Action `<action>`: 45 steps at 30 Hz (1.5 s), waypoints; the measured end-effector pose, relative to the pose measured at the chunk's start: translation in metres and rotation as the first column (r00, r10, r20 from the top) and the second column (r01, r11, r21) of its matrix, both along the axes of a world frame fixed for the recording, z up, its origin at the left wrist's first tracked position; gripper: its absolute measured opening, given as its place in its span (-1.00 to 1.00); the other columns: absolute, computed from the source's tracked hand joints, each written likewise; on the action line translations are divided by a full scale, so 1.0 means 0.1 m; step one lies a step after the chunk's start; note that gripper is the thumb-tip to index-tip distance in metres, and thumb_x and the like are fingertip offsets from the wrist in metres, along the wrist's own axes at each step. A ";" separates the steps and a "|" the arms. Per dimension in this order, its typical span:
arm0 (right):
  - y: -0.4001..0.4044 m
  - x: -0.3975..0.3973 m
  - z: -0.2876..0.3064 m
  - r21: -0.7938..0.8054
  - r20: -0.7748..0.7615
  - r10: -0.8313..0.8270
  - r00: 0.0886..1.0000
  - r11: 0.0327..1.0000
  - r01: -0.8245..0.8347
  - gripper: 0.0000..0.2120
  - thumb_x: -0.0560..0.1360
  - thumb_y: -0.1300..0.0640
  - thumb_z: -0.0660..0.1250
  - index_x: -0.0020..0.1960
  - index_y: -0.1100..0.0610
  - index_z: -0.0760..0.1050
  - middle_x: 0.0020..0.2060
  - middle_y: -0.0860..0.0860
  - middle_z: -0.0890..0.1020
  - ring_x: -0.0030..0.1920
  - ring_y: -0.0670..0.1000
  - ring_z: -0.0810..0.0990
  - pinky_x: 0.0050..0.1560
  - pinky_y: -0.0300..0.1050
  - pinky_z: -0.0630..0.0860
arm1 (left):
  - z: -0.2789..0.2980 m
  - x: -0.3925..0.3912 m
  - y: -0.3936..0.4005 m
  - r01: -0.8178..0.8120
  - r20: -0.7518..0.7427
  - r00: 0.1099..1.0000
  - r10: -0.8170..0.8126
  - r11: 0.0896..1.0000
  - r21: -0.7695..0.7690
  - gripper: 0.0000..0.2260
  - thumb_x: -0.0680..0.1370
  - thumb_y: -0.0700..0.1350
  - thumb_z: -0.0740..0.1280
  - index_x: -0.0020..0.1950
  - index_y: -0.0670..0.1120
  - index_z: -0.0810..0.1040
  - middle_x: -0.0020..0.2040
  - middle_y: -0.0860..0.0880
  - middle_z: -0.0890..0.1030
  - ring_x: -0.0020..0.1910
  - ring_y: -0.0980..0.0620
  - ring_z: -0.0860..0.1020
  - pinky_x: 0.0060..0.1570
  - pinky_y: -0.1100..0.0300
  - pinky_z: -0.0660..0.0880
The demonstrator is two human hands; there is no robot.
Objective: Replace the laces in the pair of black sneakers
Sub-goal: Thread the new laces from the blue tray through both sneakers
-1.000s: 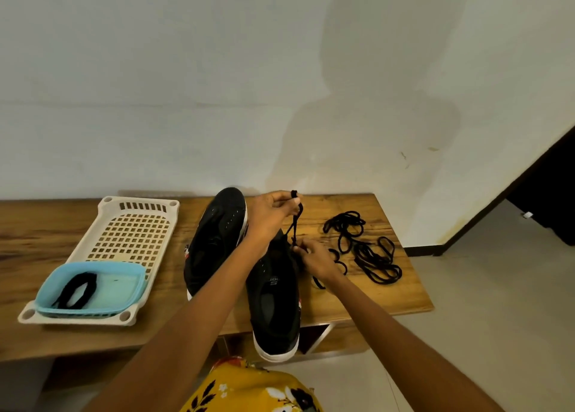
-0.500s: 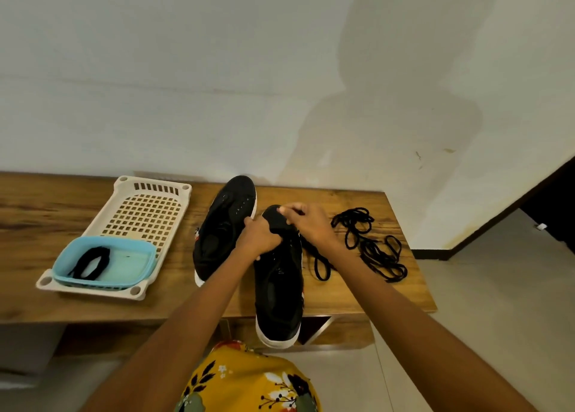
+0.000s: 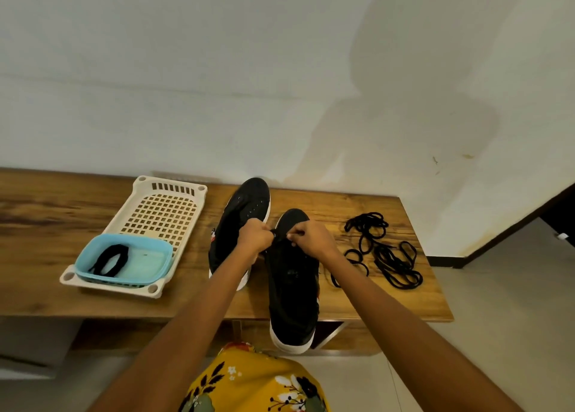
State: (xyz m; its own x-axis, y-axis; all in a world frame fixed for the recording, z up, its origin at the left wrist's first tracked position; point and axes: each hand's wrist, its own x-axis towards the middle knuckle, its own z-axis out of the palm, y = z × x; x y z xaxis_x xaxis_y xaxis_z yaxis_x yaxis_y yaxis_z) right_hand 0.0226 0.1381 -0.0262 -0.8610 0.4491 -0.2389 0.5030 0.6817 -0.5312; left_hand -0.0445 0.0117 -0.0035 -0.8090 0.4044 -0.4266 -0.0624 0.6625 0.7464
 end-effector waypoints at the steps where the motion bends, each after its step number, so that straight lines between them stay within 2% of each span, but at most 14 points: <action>1: -0.03 0.01 -0.01 0.008 -0.012 -0.003 1.000 1.000 0.003 -0.83 0.56 0.05 0.27 0.04 0.01 0.63 -0.11 -0.03 0.68 -0.07 -0.04 0.62 -0.10 -0.10 0.53 | 0.00 -0.03 -0.01 -0.002 0.041 0.999 0.001 1.000 0.013 -0.82 0.50 -0.36 0.24 0.02 -0.19 0.56 0.06 -0.25 0.58 0.03 -0.17 0.54 -0.07 0.06 0.50; 6: -0.18 0.05 -0.09 0.098 -0.077 -0.066 0.995 0.992 0.073 -0.80 0.58 -0.03 0.23 0.06 -0.05 0.62 -0.09 -0.07 0.68 -0.06 -0.05 0.61 -0.06 -0.07 0.56 | -0.01 -0.04 0.04 0.060 0.081 0.995 -0.058 0.998 -0.026 -0.65 0.50 -0.39 0.23 0.26 -0.19 0.52 0.16 -0.18 0.57 0.13 -0.13 0.52 0.10 0.02 0.50; 14: -0.15 0.08 -0.11 0.108 -0.113 -0.012 0.994 0.994 0.024 -0.79 0.57 -0.08 0.23 0.08 -0.10 0.62 0.00 -0.10 0.67 0.01 -0.05 0.60 -0.02 -0.05 0.54 | -0.02 -0.04 0.04 0.065 0.097 0.993 -0.063 0.998 -0.013 -0.63 0.48 -0.42 0.23 0.25 -0.19 0.54 0.09 -0.18 0.58 0.08 -0.12 0.55 0.05 0.03 0.53; 18: -0.15 0.08 -0.11 0.161 -0.126 0.011 0.992 0.987 0.009 -0.78 0.57 -0.06 0.24 0.09 -0.08 0.62 0.00 -0.10 0.67 0.00 -0.05 0.60 -0.07 -0.09 0.53 | 0.06 -0.03 0.03 0.145 0.137 0.980 -0.143 0.989 -0.004 -0.64 0.53 -0.40 0.22 0.31 -0.21 0.47 0.15 -0.20 0.55 0.11 -0.12 0.54 -0.06 0.07 0.55; 23: -0.16 0.03 -0.05 0.318 -0.076 0.145 0.986 0.941 -0.114 -0.76 0.59 0.02 0.21 0.14 -0.01 0.61 0.00 0.01 0.68 -0.01 0.07 0.62 -0.10 -0.05 0.56 | 0.18 -0.06 0.01 0.146 0.212 0.966 -0.145 0.989 0.012 -0.78 0.61 -0.30 0.11 0.16 -0.33 0.48 -0.15 -0.19 0.54 -0.22 -0.08 0.56 -0.24 0.07 0.58; 25: -0.18 0.02 -0.05 0.256 -0.084 0.124 0.989 0.962 -0.098 -0.78 0.59 0.06 0.23 0.12 0.05 0.62 -0.01 0.04 0.68 -0.02 0.08 0.62 -0.09 -0.04 0.56 | 0.15 -0.07 0.03 0.179 0.126 0.977 -0.174 0.983 -0.030 -0.82 0.60 -0.31 0.13 0.08 -0.28 0.52 -0.16 -0.21 0.56 -0.22 -0.15 0.59 -0.25 0.03 0.60; 27: -0.14 0.02 -0.07 0.116 -0.076 0.084 0.994 0.990 -0.075 -0.80 0.58 0.10 0.25 0.08 0.13 0.61 -0.03 0.09 0.67 -0.01 0.09 0.60 -0.06 -0.05 0.52 | 0.09 -0.06 0.06 0.213 -0.054 0.974 -0.220 0.970 -0.114 -0.85 0.58 -0.28 0.22 0.01 -0.27 0.58 -0.15 -0.23 0.62 -0.27 -0.16 0.63 -0.20 0.02 0.62; 30: -0.07 0.07 -0.06 -0.103 -0.103 0.040 0.994 0.993 -0.051 -0.73 0.56 0.16 0.29 0.23 0.18 0.51 0.06 0.09 0.61 0.08 0.06 0.57 0.05 -0.10 0.47 | -0.02 0.01 0.07 0.178 -0.277 0.937 -0.213 0.973 -0.147 -0.86 0.55 -0.23 0.29 -0.12 -0.18 0.63 -0.17 -0.17 0.65 -0.29 -0.11 0.62 -0.18 0.04 0.61; 33: -0.05 0.14 0.05 -0.419 -0.158 -0.033 0.987 0.907 -0.037 -0.64 0.58 0.16 0.26 0.36 0.14 0.37 -0.01 -0.01 0.53 -0.03 -0.05 0.52 -0.12 -0.23 0.50 | -0.07 0.08 0.05 0.099 -0.422 0.896 -0.139 0.988 -0.115 -0.87 0.54 -0.19 0.28 -0.09 -0.12 0.62 -0.12 -0.04 0.61 -0.21 -0.03 0.55 -0.26 0.13 0.48; 35: -0.03 0.15 0.09 -0.431 -0.188 0.052 0.981 0.893 -0.130 -0.71 0.60 0.10 0.22 0.29 0.12 0.47 -0.06 0.05 0.55 -0.09 -0.06 0.51 -0.22 -0.30 0.45 | -0.08 0.10 0.05 0.049 -0.468 0.882 -0.050 0.999 -0.013 -0.92 0.54 -0.17 0.29 -0.07 -0.08 0.59 -0.07 0.05 0.49 -0.15 0.06 0.47 -0.27 0.22 0.35; 38: -0.06 0.10 0.04 -0.241 -0.232 0.141 0.962 0.950 -0.198 -0.73 0.58 0.05 0.26 -0.01 0.26 0.59 -0.18 0.23 0.58 -0.22 0.04 0.47 -0.20 -0.13 0.35 | -0.12 0.11 0.09 0.007 -0.402 0.911 0.089 0.973 0.232 -0.95 0.54 -0.19 0.30 -0.08 -0.10 0.56 -0.03 0.01 0.49 -0.08 0.08 0.50 -0.13 0.22 0.42; 41: -0.09 0.03 0.03 -0.059 -0.233 0.115 0.966 0.989 -0.132 -0.71 0.56 0.01 0.29 -0.13 0.22 0.63 -0.26 0.14 0.61 -0.26 0.02 0.50 -0.21 -0.06 0.36 | -0.22 0.18 0.07 -0.055 -0.165 0.976 0.145 0.889 0.454 -0.89 0.60 -0.18 0.22 0.04 -0.13 0.52 -0.05 -0.02 0.55 -0.04 0.06 0.53 -0.04 0.24 0.49; 43: -0.10 -0.02 0.19 -0.041 -0.232 0.118 0.965 0.991 -0.131 -0.76 0.55 0.02 0.29 -0.13 0.14 0.65 -0.26 0.04 0.63 -0.25 -0.02 0.52 -0.18 -0.09 0.42 | -0.28 0.23 0.05 -0.144 0.042 0.989 0.143 0.842 0.519 -0.82 0.65 -0.12 0.11 0.18 -0.12 0.43 0.01 -0.03 0.54 -0.02 0.09 0.52 -0.12 0.31 0.45; 45: -0.13 -0.08 0.51 -0.122 -0.317 0.050 0.947 0.988 -0.093 -0.81 0.55 0.03 0.30 -0.15 0.06 0.63 -0.26 -0.07 0.60 -0.25 -0.10 0.50 -0.14 -0.15 0.44 | -0.32 0.23 0.06 -0.178 0.136 0.983 0.124 0.828 0.531 -0.82 0.66 -0.11 0.05 0.22 -0.06 0.35 0.04 -0.02 0.57 -0.02 0.14 0.52 -0.15 0.33 0.40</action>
